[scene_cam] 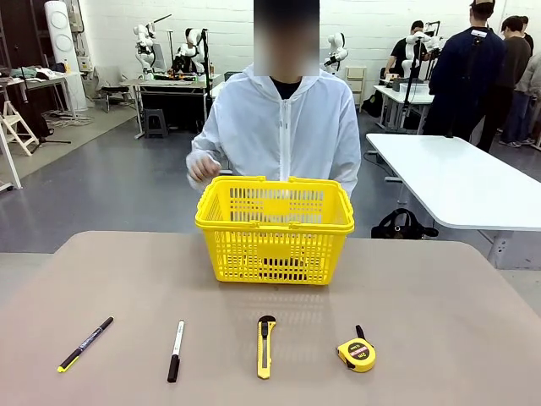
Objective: Place the items the person wants into the basket.
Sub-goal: Pick up the item the person points to and place it in the Market Basket.
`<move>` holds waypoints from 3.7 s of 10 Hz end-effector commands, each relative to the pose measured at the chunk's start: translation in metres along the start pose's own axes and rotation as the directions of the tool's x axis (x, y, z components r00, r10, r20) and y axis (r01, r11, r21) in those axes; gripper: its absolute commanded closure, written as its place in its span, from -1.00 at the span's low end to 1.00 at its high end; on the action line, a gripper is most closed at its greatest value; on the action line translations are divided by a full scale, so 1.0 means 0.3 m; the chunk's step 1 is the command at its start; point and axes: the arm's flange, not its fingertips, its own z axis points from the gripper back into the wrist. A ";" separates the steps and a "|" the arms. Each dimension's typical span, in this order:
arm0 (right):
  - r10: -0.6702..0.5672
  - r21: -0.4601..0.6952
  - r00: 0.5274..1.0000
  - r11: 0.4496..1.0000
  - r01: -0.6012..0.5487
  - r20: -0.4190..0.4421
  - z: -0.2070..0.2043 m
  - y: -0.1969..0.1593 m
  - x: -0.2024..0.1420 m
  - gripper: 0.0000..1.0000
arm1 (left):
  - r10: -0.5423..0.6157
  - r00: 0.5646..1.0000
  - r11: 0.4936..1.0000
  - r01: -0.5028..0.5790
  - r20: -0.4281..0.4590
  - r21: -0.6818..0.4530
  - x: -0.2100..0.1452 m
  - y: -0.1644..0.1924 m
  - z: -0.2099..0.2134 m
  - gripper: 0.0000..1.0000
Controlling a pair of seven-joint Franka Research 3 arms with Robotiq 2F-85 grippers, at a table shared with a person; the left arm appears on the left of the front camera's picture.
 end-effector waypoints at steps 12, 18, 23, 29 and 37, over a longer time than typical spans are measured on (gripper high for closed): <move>0.019 0.017 1.000 1.000 -0.019 0.025 -0.001 -0.002 0.005 -1.00 | -0.016 1.000 1.000 0.016 0.006 -0.008 -0.008 0.004 -0.001 -1.00; 0.019 0.017 1.000 1.000 -0.019 0.025 -0.001 -0.002 0.005 -1.00 | -0.032 0.825 0.984 0.125 -0.565 0.127 0.009 -0.144 -0.536 -1.00; 0.019 0.017 1.000 1.000 -0.019 0.025 -0.001 -0.002 0.005 -1.00 | 0.054 0.694 0.971 0.132 -0.718 0.200 -0.285 -0.108 -0.930 -1.00; 0.019 0.017 1.000 1.000 -0.019 0.025 -0.001 -0.002 0.005 -1.00 | 0.073 0.675 0.962 0.147 -0.734 0.231 -0.502 -0.115 -1.124 -1.00; 0.019 0.017 1.000 1.000 -0.019 0.025 -0.001 -0.002 0.005 -1.00 | 0.057 0.673 0.973 0.127 -0.738 0.191 -0.448 -0.058 -1.226 -1.00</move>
